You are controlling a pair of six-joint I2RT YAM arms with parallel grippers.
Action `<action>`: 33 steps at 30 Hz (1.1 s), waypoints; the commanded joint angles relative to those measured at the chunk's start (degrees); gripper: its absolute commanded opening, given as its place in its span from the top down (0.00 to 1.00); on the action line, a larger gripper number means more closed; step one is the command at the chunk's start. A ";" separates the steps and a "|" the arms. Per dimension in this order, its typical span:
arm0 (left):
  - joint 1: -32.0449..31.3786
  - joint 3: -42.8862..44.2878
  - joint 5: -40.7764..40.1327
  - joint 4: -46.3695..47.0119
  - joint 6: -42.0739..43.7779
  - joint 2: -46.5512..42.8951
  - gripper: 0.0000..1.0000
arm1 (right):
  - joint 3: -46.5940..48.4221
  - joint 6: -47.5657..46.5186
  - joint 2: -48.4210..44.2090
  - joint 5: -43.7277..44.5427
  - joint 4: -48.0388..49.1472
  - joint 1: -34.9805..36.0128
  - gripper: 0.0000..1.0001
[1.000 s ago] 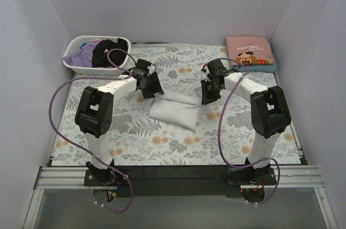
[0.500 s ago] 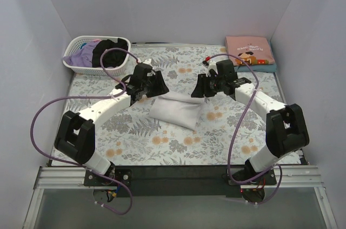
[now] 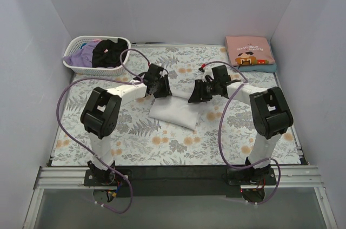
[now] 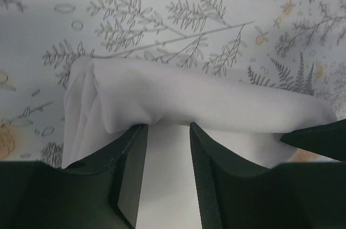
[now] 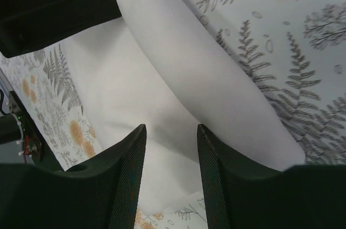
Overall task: Fold and stack the t-shirts
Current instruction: Fold the tshirt
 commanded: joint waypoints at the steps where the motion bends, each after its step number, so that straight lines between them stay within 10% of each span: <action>1: -0.04 5.96 -2.91 1.60 1.10 2.38 0.64 | 4.29 -0.57 1.02 2.35 2.98 -2.68 0.51; 10: 1.20 14.68 -1.07 -1.21 -0.21 5.39 0.48 | 2.98 4.25 -2.22 -2.81 7.10 -4.80 0.51; 20: 1.19 -15.43 -2.46 3.08 -7.77 -21.22 0.46 | -20.82 14.55 -13.48 -17.24 24.76 0.12 0.51; 33: -0.47 -34.80 2.80 12.32 -22.88 -25.11 0.52 | -30.25 9.64 -2.23 -18.03 29.79 -8.55 0.58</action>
